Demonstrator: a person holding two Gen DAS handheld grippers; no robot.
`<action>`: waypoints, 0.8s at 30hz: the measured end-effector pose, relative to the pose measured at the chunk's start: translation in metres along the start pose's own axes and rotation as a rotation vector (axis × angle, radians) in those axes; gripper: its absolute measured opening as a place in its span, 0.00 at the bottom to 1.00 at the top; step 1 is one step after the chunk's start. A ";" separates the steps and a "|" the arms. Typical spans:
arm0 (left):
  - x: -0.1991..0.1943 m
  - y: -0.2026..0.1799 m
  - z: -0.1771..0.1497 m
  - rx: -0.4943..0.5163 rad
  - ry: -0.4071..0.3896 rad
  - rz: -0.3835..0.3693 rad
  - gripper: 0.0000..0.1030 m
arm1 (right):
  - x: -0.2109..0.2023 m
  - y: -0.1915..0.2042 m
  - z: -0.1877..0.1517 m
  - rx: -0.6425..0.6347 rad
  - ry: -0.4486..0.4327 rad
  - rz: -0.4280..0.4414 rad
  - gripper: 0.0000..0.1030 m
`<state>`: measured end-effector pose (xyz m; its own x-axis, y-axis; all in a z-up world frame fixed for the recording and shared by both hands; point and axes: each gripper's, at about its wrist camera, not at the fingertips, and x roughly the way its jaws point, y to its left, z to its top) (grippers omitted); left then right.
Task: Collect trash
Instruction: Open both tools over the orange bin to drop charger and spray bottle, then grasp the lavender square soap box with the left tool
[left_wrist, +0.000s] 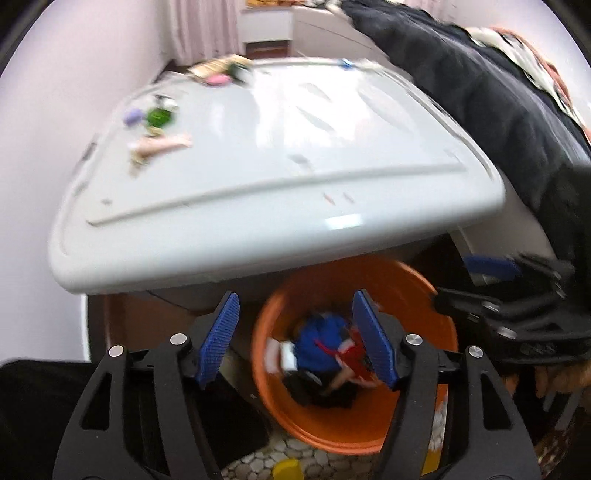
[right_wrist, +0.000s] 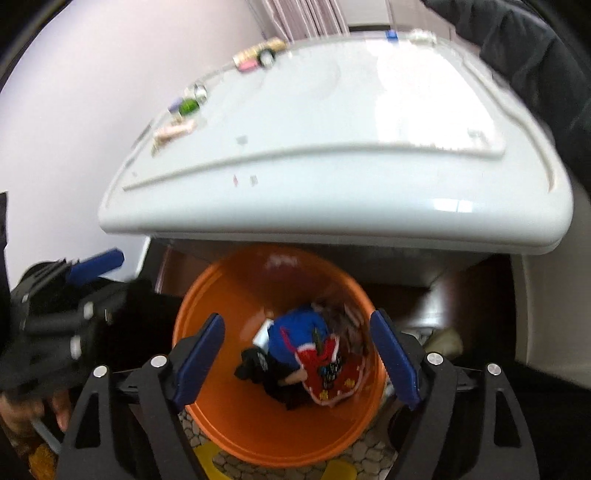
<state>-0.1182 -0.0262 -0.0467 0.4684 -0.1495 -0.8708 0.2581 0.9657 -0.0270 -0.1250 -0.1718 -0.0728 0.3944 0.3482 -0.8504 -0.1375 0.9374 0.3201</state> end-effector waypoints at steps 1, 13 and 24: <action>0.000 0.011 0.008 -0.026 -0.008 0.017 0.61 | -0.003 0.002 0.003 -0.007 -0.010 0.001 0.78; -0.005 0.094 0.091 -0.169 -0.098 0.117 0.61 | -0.022 0.035 0.075 -0.109 -0.103 0.093 0.81; 0.048 0.178 0.185 -0.263 -0.118 0.206 0.62 | -0.001 0.042 0.148 -0.194 -0.176 0.070 0.84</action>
<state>0.1072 0.0991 -0.0027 0.5866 0.0450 -0.8086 -0.0712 0.9975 0.0039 0.0030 -0.1337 0.0032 0.5270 0.4211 -0.7382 -0.3347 0.9013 0.2752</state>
